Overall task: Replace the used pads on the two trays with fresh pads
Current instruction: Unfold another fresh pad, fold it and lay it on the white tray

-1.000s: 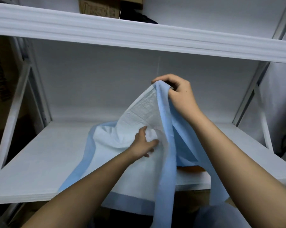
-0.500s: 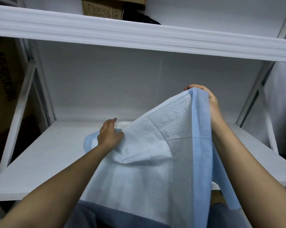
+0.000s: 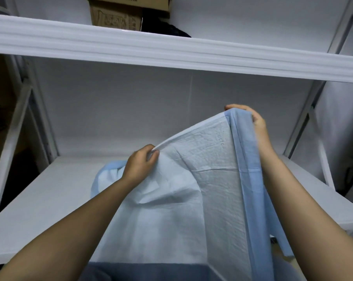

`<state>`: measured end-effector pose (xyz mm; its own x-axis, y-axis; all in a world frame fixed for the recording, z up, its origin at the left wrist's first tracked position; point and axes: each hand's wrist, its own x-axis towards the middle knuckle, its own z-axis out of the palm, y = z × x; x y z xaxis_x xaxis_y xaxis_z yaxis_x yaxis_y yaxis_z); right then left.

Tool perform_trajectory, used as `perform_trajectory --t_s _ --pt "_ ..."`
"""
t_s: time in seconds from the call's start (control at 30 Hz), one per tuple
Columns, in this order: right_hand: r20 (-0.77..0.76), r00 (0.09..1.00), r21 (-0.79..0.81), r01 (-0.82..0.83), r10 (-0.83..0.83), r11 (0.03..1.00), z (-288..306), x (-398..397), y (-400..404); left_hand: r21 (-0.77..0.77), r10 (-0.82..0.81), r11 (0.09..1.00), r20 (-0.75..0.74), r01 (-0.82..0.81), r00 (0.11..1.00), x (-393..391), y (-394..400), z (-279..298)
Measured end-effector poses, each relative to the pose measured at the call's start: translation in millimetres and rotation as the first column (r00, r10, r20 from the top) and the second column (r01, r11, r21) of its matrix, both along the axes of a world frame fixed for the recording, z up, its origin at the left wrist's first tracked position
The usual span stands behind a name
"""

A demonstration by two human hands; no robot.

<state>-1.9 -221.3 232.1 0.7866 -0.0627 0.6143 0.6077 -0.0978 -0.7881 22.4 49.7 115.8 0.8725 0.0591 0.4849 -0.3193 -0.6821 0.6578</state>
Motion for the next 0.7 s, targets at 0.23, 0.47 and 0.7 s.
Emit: perform_trajectory --t_s 0.23,0.47,0.7 --pt "0.047 0.997 0.001 0.059 -0.059 0.998 22.0 -3.6 1.7 0.240 0.141 0.945 0.319 -0.224 0.937 -21.6 46.9 54.1" --pt "-0.108 0.993 0.125 -0.042 0.056 0.991 28.7 8.0 -2.2 0.374 0.166 0.833 0.533 -0.407 0.830 -38.9 70.0 97.0" --pt "-0.331 0.907 0.237 -0.186 0.259 0.954 14.9 22.7 -13.0 0.492 0.134 0.749 0.543 -0.443 0.829 -33.1 74.4 101.9"
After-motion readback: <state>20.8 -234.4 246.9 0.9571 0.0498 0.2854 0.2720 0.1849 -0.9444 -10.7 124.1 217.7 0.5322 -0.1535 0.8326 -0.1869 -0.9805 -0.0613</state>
